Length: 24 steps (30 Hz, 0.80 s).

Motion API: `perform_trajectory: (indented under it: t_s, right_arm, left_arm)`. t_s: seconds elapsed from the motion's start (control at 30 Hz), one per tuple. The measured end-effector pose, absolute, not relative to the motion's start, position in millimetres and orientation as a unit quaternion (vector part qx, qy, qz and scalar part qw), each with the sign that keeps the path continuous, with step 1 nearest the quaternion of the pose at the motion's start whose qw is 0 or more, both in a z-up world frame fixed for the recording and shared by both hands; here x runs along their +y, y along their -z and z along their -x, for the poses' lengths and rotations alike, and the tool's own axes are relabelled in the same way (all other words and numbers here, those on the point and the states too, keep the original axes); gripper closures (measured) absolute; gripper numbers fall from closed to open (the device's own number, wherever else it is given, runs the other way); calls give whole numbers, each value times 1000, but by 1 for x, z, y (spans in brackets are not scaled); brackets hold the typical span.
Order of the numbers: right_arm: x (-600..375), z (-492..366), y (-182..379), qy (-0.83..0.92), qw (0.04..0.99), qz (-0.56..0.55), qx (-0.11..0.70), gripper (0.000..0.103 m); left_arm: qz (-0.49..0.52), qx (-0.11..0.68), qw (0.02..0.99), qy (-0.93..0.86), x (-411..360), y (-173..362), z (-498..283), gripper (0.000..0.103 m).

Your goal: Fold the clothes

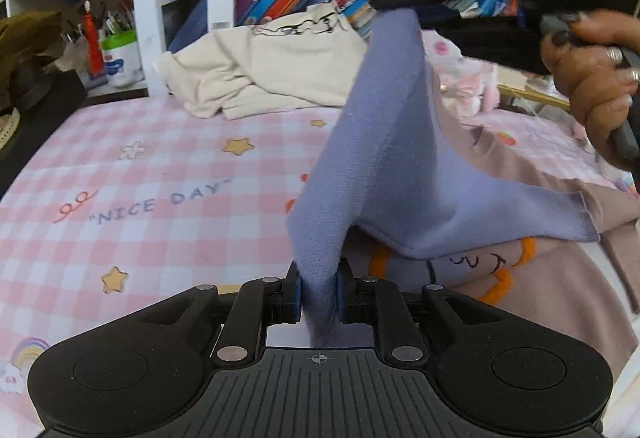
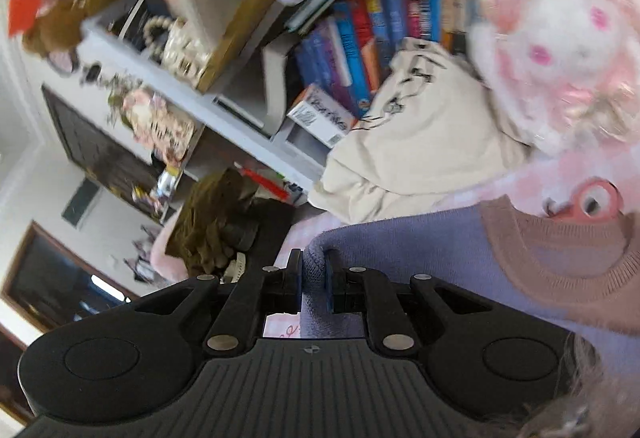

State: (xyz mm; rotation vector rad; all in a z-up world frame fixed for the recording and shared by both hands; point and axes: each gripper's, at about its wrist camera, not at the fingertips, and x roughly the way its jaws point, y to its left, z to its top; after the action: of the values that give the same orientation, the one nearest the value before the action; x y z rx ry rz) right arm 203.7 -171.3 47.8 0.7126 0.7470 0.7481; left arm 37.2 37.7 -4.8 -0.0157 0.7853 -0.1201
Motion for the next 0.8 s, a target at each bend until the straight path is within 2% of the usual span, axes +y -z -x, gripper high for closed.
perform_trajectory:
  t_s: [0.1,0.13,0.17,0.2,0.23,0.3,0.33,0.5,0.8]
  right_arm:
    - [-154,-203,-54,-342,821,-294,350,85]
    - [-154,-200,-53,-336,826,-285,352,77]
    - [-156,-198,-52,-330,830,-279,352,69]
    - [-158,-195,-51,-324,834,-273,353,53]
    - [-164,-192,-50,-320,836,-272,353,46]
    - [-183,-181,-45,-314,837,-276,353,44]
    - [-193,-175,-43,-309,838,-276,355,43]
    - [-242,-142,-27,-252,854,-244,385,43]
    - [-286,-64,2,-191,877,-140,417,43]
  left_arm:
    - [21,401,914,59,44,8,-40,84]
    - [24,408,911,60,43,8,-37,81]
    - [23,408,911,59,44,6,-34,74]
    - [23,407,911,58,46,5,-31,69]
    - [22,400,915,48,47,2,-27,58]
    - [20,385,922,28,49,-5,-17,47]
    - [19,378,925,19,50,-8,-13,46]
    - [6,355,935,1,45,-19,-5,45]
    - [-23,345,937,48,-20,-21,-10,45]
